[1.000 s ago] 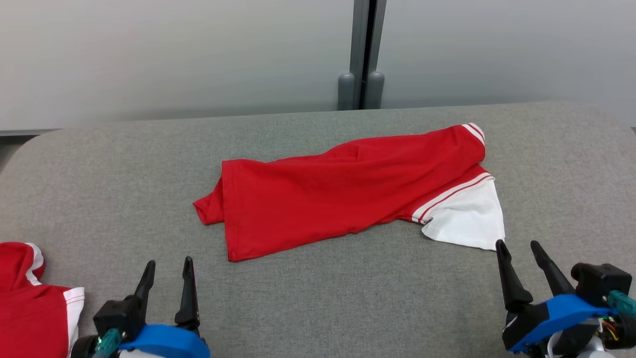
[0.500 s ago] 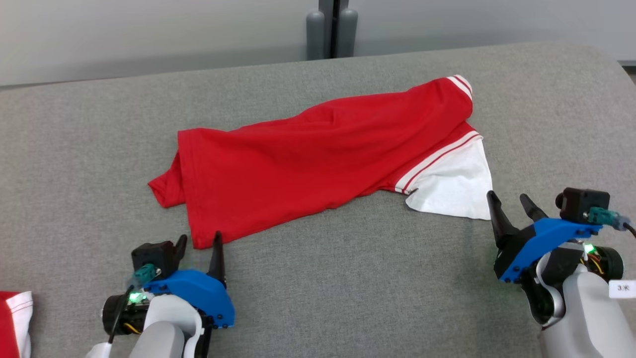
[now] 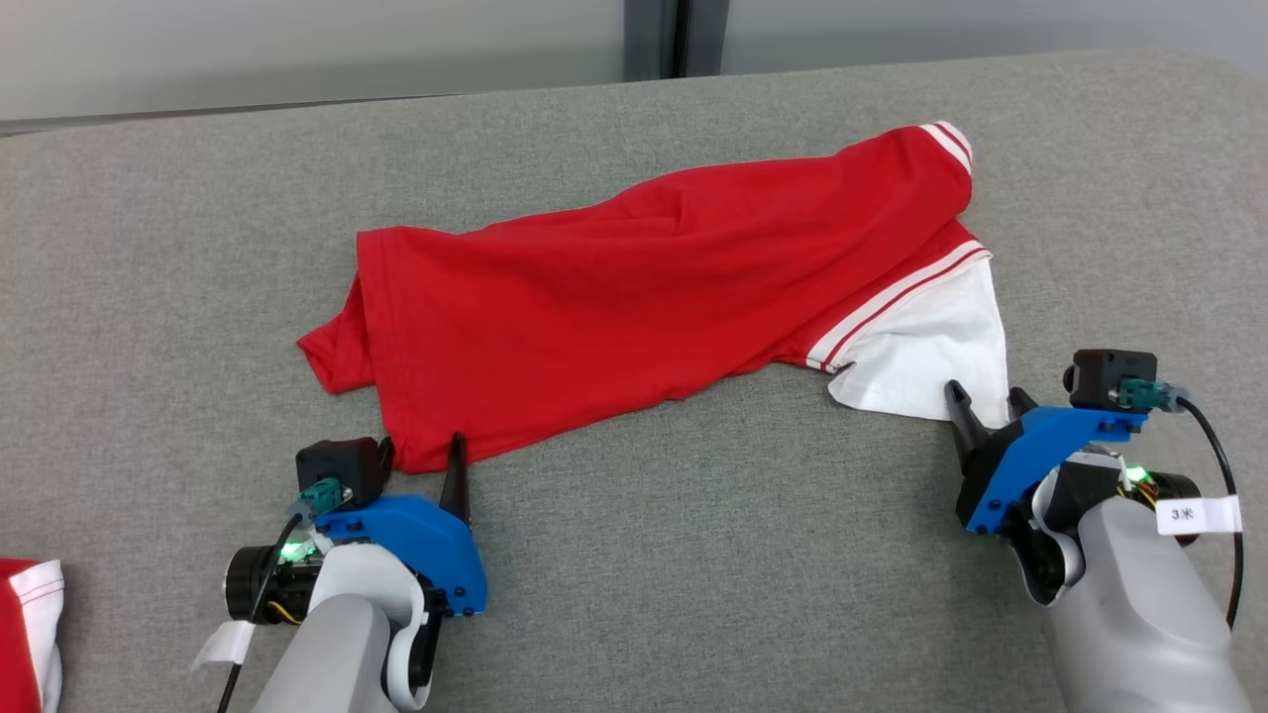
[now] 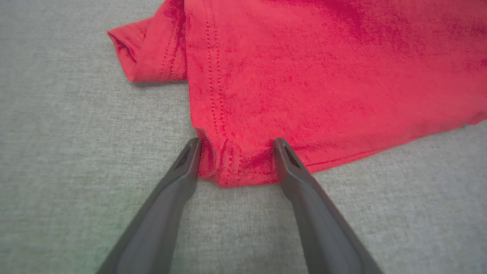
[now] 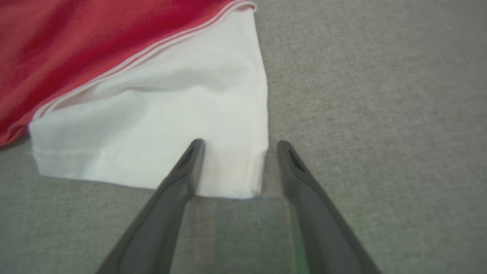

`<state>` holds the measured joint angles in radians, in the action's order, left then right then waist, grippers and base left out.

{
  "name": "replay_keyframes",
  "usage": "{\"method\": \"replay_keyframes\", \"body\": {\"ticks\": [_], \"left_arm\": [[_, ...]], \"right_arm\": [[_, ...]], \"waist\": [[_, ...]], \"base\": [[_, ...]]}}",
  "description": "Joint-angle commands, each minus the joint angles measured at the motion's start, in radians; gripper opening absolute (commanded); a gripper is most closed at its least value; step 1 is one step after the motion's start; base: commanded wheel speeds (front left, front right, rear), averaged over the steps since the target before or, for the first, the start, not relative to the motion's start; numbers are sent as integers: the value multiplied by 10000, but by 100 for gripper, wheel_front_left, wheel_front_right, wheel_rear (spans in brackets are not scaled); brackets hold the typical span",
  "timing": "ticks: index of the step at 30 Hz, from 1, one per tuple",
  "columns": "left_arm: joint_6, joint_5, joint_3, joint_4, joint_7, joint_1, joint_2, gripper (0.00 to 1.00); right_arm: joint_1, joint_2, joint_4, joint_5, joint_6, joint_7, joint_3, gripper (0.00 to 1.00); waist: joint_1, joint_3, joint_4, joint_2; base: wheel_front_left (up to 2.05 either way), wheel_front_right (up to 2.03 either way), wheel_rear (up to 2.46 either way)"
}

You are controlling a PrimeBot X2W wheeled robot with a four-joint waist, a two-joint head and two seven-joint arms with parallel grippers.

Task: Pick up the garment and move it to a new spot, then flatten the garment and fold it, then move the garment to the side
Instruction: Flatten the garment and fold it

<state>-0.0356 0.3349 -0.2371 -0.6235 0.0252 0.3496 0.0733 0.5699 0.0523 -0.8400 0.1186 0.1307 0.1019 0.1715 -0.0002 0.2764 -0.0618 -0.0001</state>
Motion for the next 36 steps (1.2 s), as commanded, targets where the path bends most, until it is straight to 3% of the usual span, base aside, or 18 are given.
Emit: {"method": "replay_keyframes", "body": {"ticks": [1,2,3,4,5,12,21,27,31,36], "left_arm": [[15,45,-103,-340,263,-61,-46,100],[25,110,-122,-457,355,-53,-60,100],[39,120,-159,-547,409,-42,-73,85],[58,87,-216,-570,317,-15,-78,49],[77,68,-227,-588,175,14,-80,0],[124,311,29,-401,-747,233,-45,0],[693,999,323,1092,-1227,-133,46,0],[889,1704,586,3359,-488,-745,281,0],[965,2353,799,5206,393,-1067,459,0],[751,2697,940,7435,1608,-1213,954,0]], "right_arm": [[115,-38,-331,65,3,-11,-162,100],[185,-41,-511,84,4,-68,-257,100],[242,-63,-676,78,4,-79,-324,88],[303,-72,-842,59,14,-119,-395,45],[363,-81,-954,71,14,-197,-441,0],[677,-57,-1324,237,10,-794,-596,0],[250,-2,131,696,1,-1778,-631,0],[-719,-1,2847,752,1,-1107,-599,0],[-1478,-3,5449,815,1,-249,-549,0],[-2085,-8,8793,839,1,889,-540,0]], "waist": [[2,37,26,1],[2,54,35,1],[2,68,41,1],[2,80,49,1],[2,89,59,1],[2,-19,130,1],[2,-708,159,1],[2,-1311,130,1],[2,-1523,63,1],[2,-1602,-33,1]], "base": [[0,0,0],[0,0,0],[0,0,0],[0,0,0],[0,0,0],[0,0,0],[0,0,0],[0,0,0],[0,0,0],[0,0,0]]}}
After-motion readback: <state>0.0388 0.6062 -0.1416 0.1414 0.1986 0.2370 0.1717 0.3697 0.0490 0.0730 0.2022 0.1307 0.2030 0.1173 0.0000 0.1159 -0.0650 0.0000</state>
